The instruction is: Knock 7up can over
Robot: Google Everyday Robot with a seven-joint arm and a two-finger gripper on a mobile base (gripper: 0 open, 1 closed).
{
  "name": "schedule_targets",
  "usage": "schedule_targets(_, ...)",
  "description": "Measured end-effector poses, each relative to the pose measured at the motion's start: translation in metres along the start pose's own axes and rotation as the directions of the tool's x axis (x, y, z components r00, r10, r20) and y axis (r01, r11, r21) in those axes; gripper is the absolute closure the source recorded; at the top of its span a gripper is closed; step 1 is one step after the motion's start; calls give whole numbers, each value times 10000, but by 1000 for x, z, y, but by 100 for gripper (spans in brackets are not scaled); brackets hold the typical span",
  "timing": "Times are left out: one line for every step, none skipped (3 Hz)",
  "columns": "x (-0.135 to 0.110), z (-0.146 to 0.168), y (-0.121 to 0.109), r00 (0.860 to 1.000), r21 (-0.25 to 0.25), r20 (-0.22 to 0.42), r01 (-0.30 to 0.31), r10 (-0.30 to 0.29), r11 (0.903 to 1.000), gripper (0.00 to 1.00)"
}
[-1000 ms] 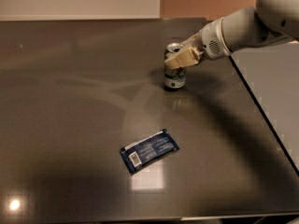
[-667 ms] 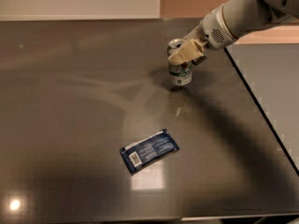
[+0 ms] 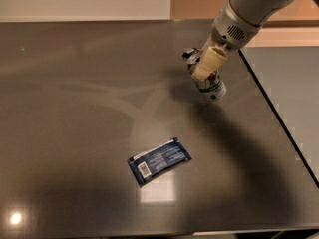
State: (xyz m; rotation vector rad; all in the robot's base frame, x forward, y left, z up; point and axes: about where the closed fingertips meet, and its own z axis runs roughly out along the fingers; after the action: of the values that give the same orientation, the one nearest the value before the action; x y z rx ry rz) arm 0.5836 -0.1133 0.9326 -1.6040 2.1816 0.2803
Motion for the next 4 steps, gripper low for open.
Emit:
schedule_targets(18,3,15,9910,-296,-1270,398,-432,9988,100)
schedule_targets(27,13,27,9699,-631,-2241,828,-949,9946,84)
schedule_targets(30,25,34,9494,-909,-2824,1159,-1372,9891,61)
schedule_targets(29,33,38,9319,-1133,-3174,1466,-1756,9827,38)
